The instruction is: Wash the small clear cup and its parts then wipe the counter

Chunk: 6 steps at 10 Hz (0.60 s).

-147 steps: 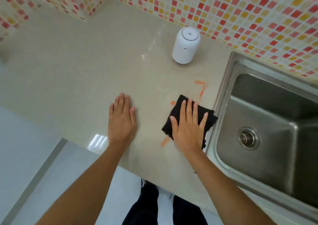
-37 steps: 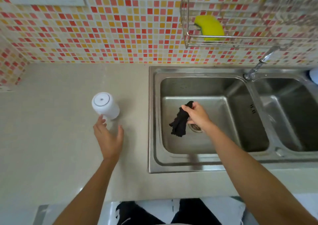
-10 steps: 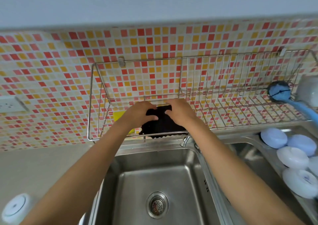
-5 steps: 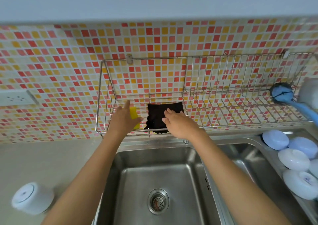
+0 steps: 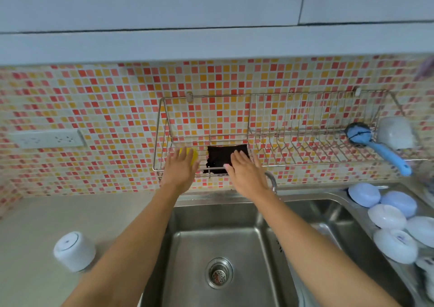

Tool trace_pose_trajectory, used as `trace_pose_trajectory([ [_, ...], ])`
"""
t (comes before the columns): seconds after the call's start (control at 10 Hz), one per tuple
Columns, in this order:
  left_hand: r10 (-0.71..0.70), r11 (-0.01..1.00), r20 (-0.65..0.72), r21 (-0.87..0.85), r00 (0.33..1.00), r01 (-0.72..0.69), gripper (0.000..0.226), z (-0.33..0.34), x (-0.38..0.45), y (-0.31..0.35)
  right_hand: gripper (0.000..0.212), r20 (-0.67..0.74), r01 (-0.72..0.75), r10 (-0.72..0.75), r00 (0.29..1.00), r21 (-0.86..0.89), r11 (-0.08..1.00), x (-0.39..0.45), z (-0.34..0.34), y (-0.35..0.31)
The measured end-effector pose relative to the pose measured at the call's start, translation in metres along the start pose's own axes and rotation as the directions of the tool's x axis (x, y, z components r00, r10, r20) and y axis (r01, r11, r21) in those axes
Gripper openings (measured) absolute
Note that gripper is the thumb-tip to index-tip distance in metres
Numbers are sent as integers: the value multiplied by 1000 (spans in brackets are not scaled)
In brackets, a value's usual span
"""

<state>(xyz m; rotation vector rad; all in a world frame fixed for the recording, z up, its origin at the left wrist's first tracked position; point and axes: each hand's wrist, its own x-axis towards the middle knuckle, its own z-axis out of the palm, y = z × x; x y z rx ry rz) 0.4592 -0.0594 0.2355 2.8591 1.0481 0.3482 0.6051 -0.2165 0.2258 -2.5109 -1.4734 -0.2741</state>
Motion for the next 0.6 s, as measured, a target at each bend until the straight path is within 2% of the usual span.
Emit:
trace_pose_trajectory([
  [0.1, 21, 998, 34, 62, 999, -23, 65, 4, -34, -2, 65, 10, -12, 12, 1000, -5, 1000, -21, -1, -5],
  [0.4, 18, 999, 129, -40, 991, -13, 65, -26, -107, 2, 60, 233, -3, -11, 972, 60, 998, -78, -17, -45],
  [0.5, 29, 998, 118, -58, 993, -22, 66, -44, -127, 2, 59, 273, 11, -38, 961, 101, 995, -95, -34, -69],
  [0.6, 52, 998, 89, -52, 995, -47, 65, -62, -143, 0, 59, 249, -6, -27, 968, 132, 991, -102, -56, -84],
])
